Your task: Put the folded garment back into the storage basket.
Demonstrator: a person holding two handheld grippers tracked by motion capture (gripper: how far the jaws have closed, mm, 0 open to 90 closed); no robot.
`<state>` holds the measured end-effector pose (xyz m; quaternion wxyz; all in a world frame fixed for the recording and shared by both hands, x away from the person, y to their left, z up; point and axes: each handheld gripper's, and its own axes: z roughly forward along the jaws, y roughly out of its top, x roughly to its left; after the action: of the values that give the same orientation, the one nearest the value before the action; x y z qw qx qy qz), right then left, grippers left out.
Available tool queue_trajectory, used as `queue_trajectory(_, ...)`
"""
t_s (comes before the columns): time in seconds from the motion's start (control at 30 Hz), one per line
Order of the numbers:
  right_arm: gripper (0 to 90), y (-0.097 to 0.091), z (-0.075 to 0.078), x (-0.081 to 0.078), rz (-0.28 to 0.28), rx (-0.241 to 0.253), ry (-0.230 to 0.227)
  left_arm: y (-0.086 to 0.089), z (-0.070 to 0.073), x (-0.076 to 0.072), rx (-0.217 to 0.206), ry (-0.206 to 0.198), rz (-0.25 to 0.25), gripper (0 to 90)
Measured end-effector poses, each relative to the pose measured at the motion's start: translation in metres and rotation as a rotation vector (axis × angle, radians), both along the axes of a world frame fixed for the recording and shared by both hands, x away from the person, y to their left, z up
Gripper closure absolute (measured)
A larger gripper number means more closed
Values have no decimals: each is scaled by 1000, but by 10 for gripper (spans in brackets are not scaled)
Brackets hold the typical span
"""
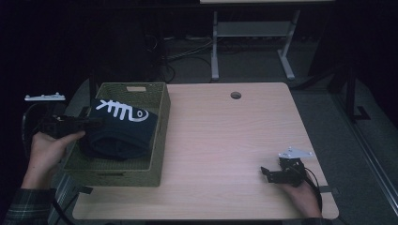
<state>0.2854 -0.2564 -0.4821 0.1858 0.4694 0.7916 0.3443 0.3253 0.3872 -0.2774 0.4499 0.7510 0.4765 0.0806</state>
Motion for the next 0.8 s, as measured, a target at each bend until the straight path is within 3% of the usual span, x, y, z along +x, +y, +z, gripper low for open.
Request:
queue_trajectory(0.53,121,0,0,0,-1,-2,-1,-2,-41,9,-38,84,-1,707)
queue_trajectory(0.7,121,0,0,0,-1,-1,-1,4,-59,20,-57,122,30,707)
queue_trajectory(0.8,121,0,0,0,-2,-2,-1,9,-66,24,-42,136,44,705)
